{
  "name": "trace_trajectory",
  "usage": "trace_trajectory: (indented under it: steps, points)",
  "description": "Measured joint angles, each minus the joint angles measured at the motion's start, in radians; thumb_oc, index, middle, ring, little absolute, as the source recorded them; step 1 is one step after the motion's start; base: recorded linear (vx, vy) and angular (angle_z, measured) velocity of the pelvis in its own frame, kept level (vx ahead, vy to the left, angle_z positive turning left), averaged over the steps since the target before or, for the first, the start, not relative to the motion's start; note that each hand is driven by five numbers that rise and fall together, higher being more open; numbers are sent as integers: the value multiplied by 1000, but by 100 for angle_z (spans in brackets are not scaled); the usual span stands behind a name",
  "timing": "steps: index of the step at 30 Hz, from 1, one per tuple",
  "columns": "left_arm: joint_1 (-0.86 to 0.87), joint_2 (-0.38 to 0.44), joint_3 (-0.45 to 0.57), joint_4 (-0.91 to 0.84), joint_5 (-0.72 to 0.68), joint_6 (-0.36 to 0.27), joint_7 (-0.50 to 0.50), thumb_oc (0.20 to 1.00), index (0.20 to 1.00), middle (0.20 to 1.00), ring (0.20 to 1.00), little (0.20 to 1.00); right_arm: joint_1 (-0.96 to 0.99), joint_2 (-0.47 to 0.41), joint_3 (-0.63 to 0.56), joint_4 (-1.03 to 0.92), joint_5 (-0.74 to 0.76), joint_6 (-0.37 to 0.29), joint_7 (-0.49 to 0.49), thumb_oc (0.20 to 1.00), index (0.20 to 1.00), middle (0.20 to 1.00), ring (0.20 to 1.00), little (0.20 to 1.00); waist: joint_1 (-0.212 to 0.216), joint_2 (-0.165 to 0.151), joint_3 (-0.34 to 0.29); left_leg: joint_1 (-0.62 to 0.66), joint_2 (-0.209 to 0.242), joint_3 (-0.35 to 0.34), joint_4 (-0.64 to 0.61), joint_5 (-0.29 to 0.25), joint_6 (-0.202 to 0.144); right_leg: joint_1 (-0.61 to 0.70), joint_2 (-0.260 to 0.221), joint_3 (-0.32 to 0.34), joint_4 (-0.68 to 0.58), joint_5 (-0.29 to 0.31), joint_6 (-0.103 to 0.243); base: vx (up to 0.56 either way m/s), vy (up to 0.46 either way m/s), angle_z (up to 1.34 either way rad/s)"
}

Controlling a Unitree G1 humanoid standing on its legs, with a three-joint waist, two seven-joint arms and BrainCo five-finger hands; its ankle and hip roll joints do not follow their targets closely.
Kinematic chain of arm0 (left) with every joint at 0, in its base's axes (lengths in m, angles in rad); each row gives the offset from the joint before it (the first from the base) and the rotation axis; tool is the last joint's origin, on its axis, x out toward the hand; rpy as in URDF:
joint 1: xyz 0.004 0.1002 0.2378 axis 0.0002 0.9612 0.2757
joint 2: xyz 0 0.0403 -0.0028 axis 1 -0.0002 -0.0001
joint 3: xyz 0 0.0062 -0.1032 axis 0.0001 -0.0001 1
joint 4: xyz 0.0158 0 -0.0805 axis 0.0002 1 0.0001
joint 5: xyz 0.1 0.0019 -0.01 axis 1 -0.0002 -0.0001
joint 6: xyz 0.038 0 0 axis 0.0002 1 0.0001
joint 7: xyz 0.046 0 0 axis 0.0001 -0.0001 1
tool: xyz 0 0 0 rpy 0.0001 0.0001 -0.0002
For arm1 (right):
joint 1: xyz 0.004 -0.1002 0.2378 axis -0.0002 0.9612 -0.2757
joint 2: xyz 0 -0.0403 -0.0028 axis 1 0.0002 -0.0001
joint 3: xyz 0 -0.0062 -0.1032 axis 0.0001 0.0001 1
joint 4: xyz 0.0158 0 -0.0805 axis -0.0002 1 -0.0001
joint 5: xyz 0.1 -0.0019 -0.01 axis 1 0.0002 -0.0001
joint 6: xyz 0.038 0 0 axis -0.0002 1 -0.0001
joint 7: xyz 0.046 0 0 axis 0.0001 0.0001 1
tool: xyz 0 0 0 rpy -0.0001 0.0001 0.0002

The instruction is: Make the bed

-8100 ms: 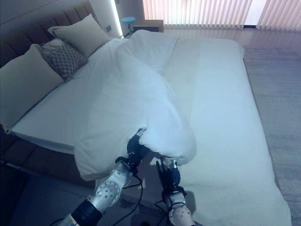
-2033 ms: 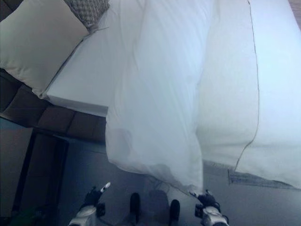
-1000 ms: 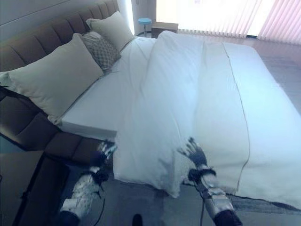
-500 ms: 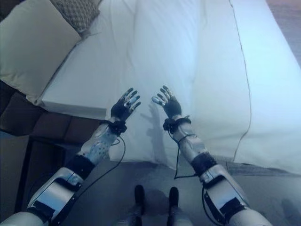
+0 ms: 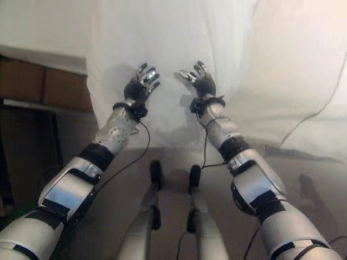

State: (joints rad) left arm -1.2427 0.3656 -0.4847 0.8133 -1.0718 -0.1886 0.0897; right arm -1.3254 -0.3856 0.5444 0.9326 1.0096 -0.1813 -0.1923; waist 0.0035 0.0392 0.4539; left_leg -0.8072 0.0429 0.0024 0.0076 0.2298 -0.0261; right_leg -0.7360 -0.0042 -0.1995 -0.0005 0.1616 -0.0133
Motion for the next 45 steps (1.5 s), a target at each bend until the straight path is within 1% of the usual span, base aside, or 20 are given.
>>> trace_trajectory:
  steps: [3, 11, 16, 20, 21, 23, 25, 27, 28, 31, 33, 37, 38, 39, 40, 41, 42, 43, 44, 45]
  points:
    - [-72, 17, -14, 33, 1, -13, 23, 1000, 1000, 1000, 1000, 1000, -90, -25, 10, 31, -14, -22, -21, 1000, 1000, 1000, 1000, 1000, 12, -1, 35, -94, -2, -17, 26, 0, 0, -130, -11, 7, 103, -37, -11, 0, 6, 2]
    - [-60, 80, -27, 195, 47, -11, 103, 1000, 1000, 1000, 1000, 1000, -226, -86, 82, 72, -179, -50, -73, 1000, 1000, 1000, 1000, 1000, 9, -4, 29, -282, -21, -34, 76, 0, -20, -392, -49, 11, 316, -107, -9, 15, 10, 2]
    - [34, 82, 78, 225, 82, 7, 149, 1000, 1000, 1000, 1000, 1000, -205, -101, 61, 55, -291, -70, -89, 1000, 1000, 1000, 1000, 1000, -2, -7, 27, -314, -22, -37, 84, 10, -22, -428, -53, 5, 342, -110, -14, -3, 11, 4]
    - [182, 81, 201, 276, 146, 18, 180, 1000, 1000, 1000, 1000, 1000, -70, -71, -94, 53, -371, -83, -79, 1000, 1000, 1000, 1000, 1000, -15, -26, 15, -294, -35, -48, 97, 12, -19, -412, -70, -3, 378, -141, -19, -24, 47, 14]
    - [226, 80, 227, 308, 165, 29, 193, 1000, 1000, 1000, 1000, 1000, 8, -58, -170, 70, -369, -76, -83, 1000, 1000, 1000, 1000, 1000, -7, -28, 13, -272, -39, -51, 98, 11, -19, -389, -73, -1, 384, -150, -19, -24, 69, 14]
    - [300, 98, 256, 322, 206, 35, 194, 1000, 1000, 1000, 1000, 1000, 89, -47, -211, 115, -374, -63, -78, 1000, 1000, 1000, 1000, 1000, -6, -40, 4, -260, -41, -50, 100, 6, -23, -381, -77, 0, 394, -159, -16, -34, 66, 12]
    - [409, 110, 278, 318, 250, 42, 200, 1000, 1000, 1000, 1000, 1000, 303, -48, -268, 228, -373, 18, -86, 1000, 1000, 1000, 1000, 1000, 15, -51, -2, -232, -50, -44, 101, -1, -30, -357, -89, 2, 406, -169, -12, -68, 64, 8]
    - [547, 96, 362, 311, 297, 44, 195, 1000, 1000, 1000, 1000, 1000, 548, -20, -324, 296, -399, 66, -88, 1000, 1000, 1000, 1000, 1000, 14, -56, 17, -177, -55, -16, 107, -11, -11, -304, -95, 14, 404, -170, -9, -74, 23, -9]
    - [638, 80, 383, 330, 307, 50, 195, 1000, 1000, 1000, 1000, 1000, 701, -7, -318, 323, -417, 94, -87, 1000, 1000, 1000, 1000, 1000, 9, -62, 26, -121, -58, 2, 109, -25, 5, -254, -98, 33, 404, -173, 1, -70, 2, -19]
    - [793, 13, 429, 374, 320, 52, 174, 1000, 1000, 1000, 1000, 1000, 921, -2, -325, 363, -496, 123, -84, 1000, 1000, 1000, 1000, 1000, -25, -63, 31, 28, -66, 23, 110, -45, 22, -115, -104, 54, 405, -183, 22, -30, -18, -14]
    - [878, -44, 417, 367, 350, 53, 151, 1000, 1000, 1000, 1000, 1000, 1032, 1, -335, 366, -531, 126, -77, 1000, 1000, 1000, 1000, 1000, -32, -66, 16, 154, -65, 23, 112, -76, 10, 15, -105, 57, 397, -206, 41, 15, -140, -4]
    - [977, -119, 430, 341, 388, 56, 95, 1000, 1000, 1000, 1000, 1000, 1106, 48, -350, 349, -567, 125, -48, 1000, 1000, 1000, 1000, 1000, -13, -53, 0, 346, -37, 9, 98, -111, -8, 225, -76, 45, 378, -236, 23, 9, -189, 13]
    - [988, -122, 428, 344, 391, 58, 87, 1000, 1000, 1000, 1000, 1000, 1108, 62, -348, 342, -569, 125, -43, 1000, 1000, 1000, 1000, 1000, -14, -52, -5, 372, -35, 4, 86, -122, -24, 253, -74, 44, 362, -238, 21, 106, -169, 38]
    - [1001, -127, 426, 349, 392, 64, 79, 1000, 1000, 1000, 1000, 1000, 1101, 85, -339, 323, -588, 123, -33, 1000, 1000, 1000, 1000, 1000, -15, -57, -30, 392, -43, -2, 77, -159, -78, 280, -75, 38, 326, -237, 13, 103, -142, 42]
    - [1001, -133, 427, 349, 408, 69, 71, 1000, 1000, 1000, 1000, 1000, 1092, 92, -322, 306, -610, 121, -26, 1000, 1000, 1000, 1000, 1000, -14, -62, -40, 396, -56, 3, 154, -173, -84, 305, -93, 20, 311, -226, -4, 182, -202, 24]
    - [1021, -141, 418, 354, 457, 80, 61, 1000, 1000, 1000, 1000, 1000, 1082, 89, -295, 275, -643, 124, -11, 1000, 1000, 1000, 1000, 1000, -5, -44, -47, 478, -46, 4, 188, -200, -71, 356, -81, 13, 295, -211, -1, 104, -105, 9]
    - [1044, -138, 401, 357, 496, 87, 56, 1000, 1000, 1000, 1000, 1000, 1076, 92, -289, 266, -662, 128, -2, 1000, 1000, 1000, 1000, 1000, -6, -29, -55, 539, -43, -7, 130, -199, -11, 401, -69, 12, 276, -205, 5, 78, -59, 4]
    - [1057, -134, 394, 358, 537, 91, 48, 1000, 1000, 1000, 1000, 1000, 1082, 94, -288, 259, -683, 126, 11, 1000, 1000, 1000, 1000, 1000, -10, -23, -65, 586, -39, -6, 98, -198, -12, 445, -64, 15, 251, -204, 6, 42, -43, 23]
    - [1093, -132, 368, 357, 577, 89, 39, 1000, 1000, 1000, 1000, 1000, 1110, 92, -292, 259, -706, 125, 15, 1000, 1000, 1000, 1000, 1000, -10, -16, -135, 600, -37, -4, 76, -200, -15, 451, -62, 15, 238, -204, 6, 67, -67, 19]
    - [1101, -127, 355, 348, 600, 88, 36, 1000, 1000, 1000, 1000, 1000, 1109, 86, -293, 252, -720, 127, 17, 1000, 1000, 1000, 1000, 1000, -6, -7, -163, 607, -36, -4, 76, -200, -15, 460, -60, 13, 235, -204, 4, 109, -77, 7]
